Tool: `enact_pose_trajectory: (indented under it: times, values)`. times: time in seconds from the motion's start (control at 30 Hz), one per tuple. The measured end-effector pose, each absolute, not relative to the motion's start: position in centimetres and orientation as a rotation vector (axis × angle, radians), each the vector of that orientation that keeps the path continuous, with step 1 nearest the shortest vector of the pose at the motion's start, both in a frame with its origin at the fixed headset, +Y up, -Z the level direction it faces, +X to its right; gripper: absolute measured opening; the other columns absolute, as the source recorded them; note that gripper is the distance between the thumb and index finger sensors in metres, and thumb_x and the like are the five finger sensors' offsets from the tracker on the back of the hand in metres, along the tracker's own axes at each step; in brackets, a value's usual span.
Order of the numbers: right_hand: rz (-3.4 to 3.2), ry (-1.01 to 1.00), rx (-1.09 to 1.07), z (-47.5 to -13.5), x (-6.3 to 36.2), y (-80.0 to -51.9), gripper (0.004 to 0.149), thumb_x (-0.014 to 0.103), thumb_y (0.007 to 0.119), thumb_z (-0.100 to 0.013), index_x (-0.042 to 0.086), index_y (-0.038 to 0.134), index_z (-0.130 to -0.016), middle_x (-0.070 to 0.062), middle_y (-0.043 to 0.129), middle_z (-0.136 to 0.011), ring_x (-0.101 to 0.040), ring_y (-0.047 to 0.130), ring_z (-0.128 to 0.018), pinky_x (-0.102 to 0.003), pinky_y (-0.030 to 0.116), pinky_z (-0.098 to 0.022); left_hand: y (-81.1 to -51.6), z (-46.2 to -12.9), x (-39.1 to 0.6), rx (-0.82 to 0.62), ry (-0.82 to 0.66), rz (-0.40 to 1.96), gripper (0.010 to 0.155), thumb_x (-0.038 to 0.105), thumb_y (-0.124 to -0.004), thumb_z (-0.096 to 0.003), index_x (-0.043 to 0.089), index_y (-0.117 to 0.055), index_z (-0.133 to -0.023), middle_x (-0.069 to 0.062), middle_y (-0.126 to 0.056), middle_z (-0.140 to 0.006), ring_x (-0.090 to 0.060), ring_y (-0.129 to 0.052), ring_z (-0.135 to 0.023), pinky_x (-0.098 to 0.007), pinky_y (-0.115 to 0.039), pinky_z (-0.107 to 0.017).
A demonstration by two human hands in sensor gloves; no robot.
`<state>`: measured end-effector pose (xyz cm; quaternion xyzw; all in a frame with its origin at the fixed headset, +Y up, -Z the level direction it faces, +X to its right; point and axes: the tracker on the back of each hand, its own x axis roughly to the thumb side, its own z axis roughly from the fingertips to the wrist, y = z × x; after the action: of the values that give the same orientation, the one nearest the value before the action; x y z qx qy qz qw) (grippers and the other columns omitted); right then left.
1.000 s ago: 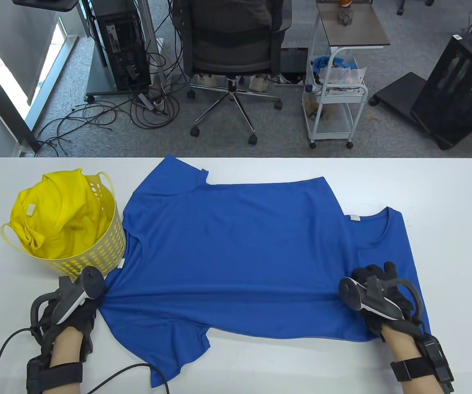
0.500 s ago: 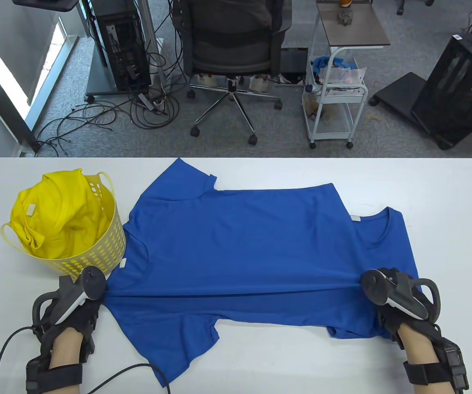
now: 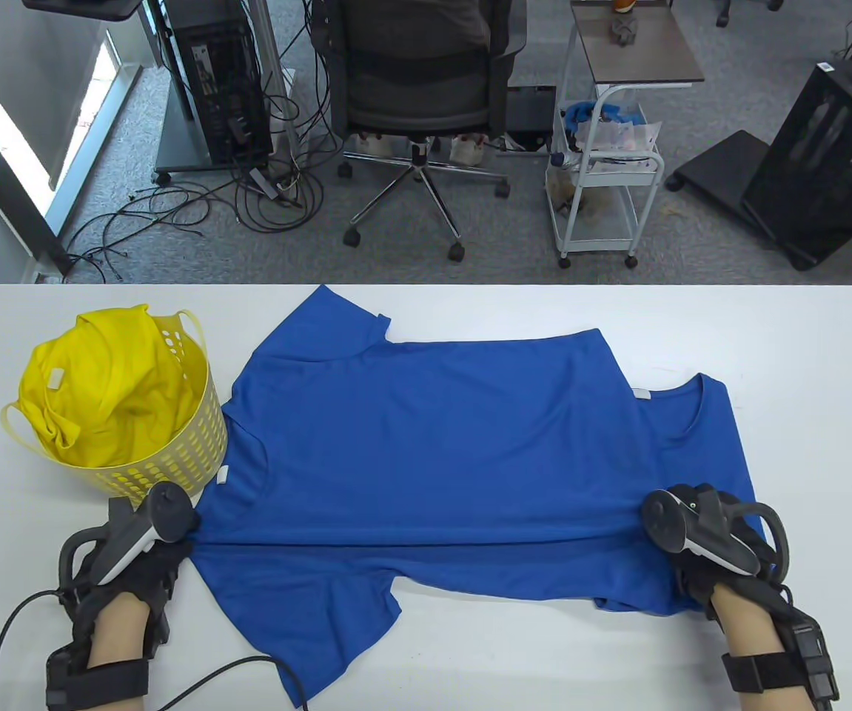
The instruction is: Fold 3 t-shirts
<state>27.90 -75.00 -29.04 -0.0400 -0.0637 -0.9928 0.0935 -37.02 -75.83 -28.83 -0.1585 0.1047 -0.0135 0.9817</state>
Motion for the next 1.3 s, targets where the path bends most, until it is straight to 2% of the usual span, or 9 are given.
enact_pose_trajectory:
  times: [0.2, 0.47, 0.87, 0.93, 1.0, 1.03, 1.1, 1.23, 1.3]
  values:
    - [-2.926, -0.283, -0.087, -29.2, 28.3, -75.6, 0.059, 0.048, 0.081, -0.032, 0.037, 0.066, -0.088, -0.003, 0.069, -0.097, -0.035, 0.072, -0.087, -0.062, 0.054, -0.069, -76.4, -28.7, -36.6, -0.384, 0.204, -0.041, 0.062, 0.048, -0.081, -0.0364, 0.048, -0.062, -0.095, 0.007, -0.069, -0.101, -0.021, -0.074, -0.089, -0.047, -0.069, -0.066]
    - [-2.985, -0.155, -0.056, -29.3, 28.3, -75.7, 0.037, 0.041, 0.085, -0.031, 0.042, 0.080, -0.068, -0.001, 0.078, -0.089, -0.030, 0.081, -0.081, -0.060, 0.059, -0.067, -76.5, -28.9, -36.6, -0.285, 0.218, -0.070, 0.043, 0.046, -0.082, -0.0367, 0.049, -0.075, -0.079, 0.010, -0.076, -0.093, -0.017, -0.080, -0.081, -0.046, -0.074, -0.062]
    - [-3.005, -0.167, -0.042, -29.6, 28.7, -73.9, 0.040, 0.031, 0.082, -0.035, 0.029, 0.080, -0.075, -0.002, 0.089, -0.076, -0.023, 0.092, -0.065, -0.046, 0.073, -0.060, -75.4, -28.9, -37.2, -0.247, 0.211, -0.029, 0.041, 0.041, -0.079, -0.0359, 0.043, -0.080, -0.076, 0.010, -0.084, -0.081, -0.013, -0.088, -0.072, -0.040, -0.079, -0.059]
    - [-3.028, 0.166, 0.027, -29.0, 29.0, -71.5, 0.041, 0.029, 0.082, -0.035, 0.030, 0.078, -0.076, -0.001, 0.087, -0.078, -0.023, 0.090, -0.068, -0.045, 0.072, -0.061, -72.5, -27.8, -37.0, -0.075, 0.198, 0.063, 0.041, 0.040, -0.082, -0.0352, 0.042, -0.080, -0.076, 0.010, -0.084, -0.080, -0.014, -0.089, -0.071, -0.040, -0.080, -0.058]
    - [-2.949, 0.911, 0.141, -27.0, 29.6, -67.9, 0.042, 0.027, 0.082, -0.037, 0.031, 0.076, -0.078, 0.001, 0.083, -0.083, -0.022, 0.087, -0.074, -0.046, 0.069, -0.065, -69.0, -25.5, -36.4, 0.344, 0.167, 0.106, 0.040, 0.039, -0.083, -0.0352, 0.041, -0.079, -0.075, 0.010, -0.083, -0.080, -0.014, -0.089, -0.071, -0.040, -0.081, -0.057]
    - [-2.912, 1.003, 0.142, -26.5, 29.7, -67.0, 0.042, 0.028, 0.082, -0.037, 0.032, 0.076, -0.078, 0.001, 0.083, -0.083, -0.022, 0.087, -0.074, -0.046, 0.070, -0.065, -68.4, -24.8, -36.1, 0.469, 0.163, 0.086, 0.040, 0.039, -0.083, -0.0349, 0.042, -0.079, -0.074, 0.010, -0.083, -0.080, -0.014, -0.089, -0.071, -0.041, -0.081, -0.057]
    - [-2.955, 0.813, 0.053, -26.3, 29.8, -66.5, 0.041, 0.029, 0.083, -0.036, 0.033, 0.077, -0.077, 0.002, 0.084, -0.082, -0.022, 0.089, -0.073, -0.046, 0.071, -0.063, -68.0, -24.4, -35.8, 0.441, 0.161, -0.013, 0.040, 0.039, -0.086, -0.0342, 0.043, -0.079, -0.073, 0.011, -0.084, -0.081, -0.013, -0.090, -0.071, -0.041, -0.081, -0.057]
    - [-3.103, -0.216, -0.019, -27.3, 30.2, -70.6, 0.050, 0.044, 0.085, -0.033, 0.029, 0.079, -0.081, -0.003, 0.082, -0.086, -0.029, 0.084, -0.077, -0.054, 0.062, -0.065, -71.7, -26.1, -36.2, -0.213, 0.223, 0.028, 0.046, 0.034, -0.085, -0.0405, 0.042, -0.077, -0.085, 0.010, -0.073, -0.098, -0.018, -0.079, -0.086, -0.046, -0.072, -0.067]
    - [-3.135, -0.177, 0.001, -27.3, 30.8, -71.1, 0.059, 0.050, 0.084, -0.031, 0.027, 0.077, -0.085, -0.005, 0.080, -0.088, -0.032, 0.082, -0.078, -0.055, 0.062, -0.064, -72.1, -26.4, -36.0, -0.158, 0.194, 0.043, 0.046, 0.032, -0.083, -0.0417, 0.038, -0.077, -0.087, 0.008, -0.076, -0.096, -0.019, -0.082, -0.082, -0.046, -0.075, -0.063]
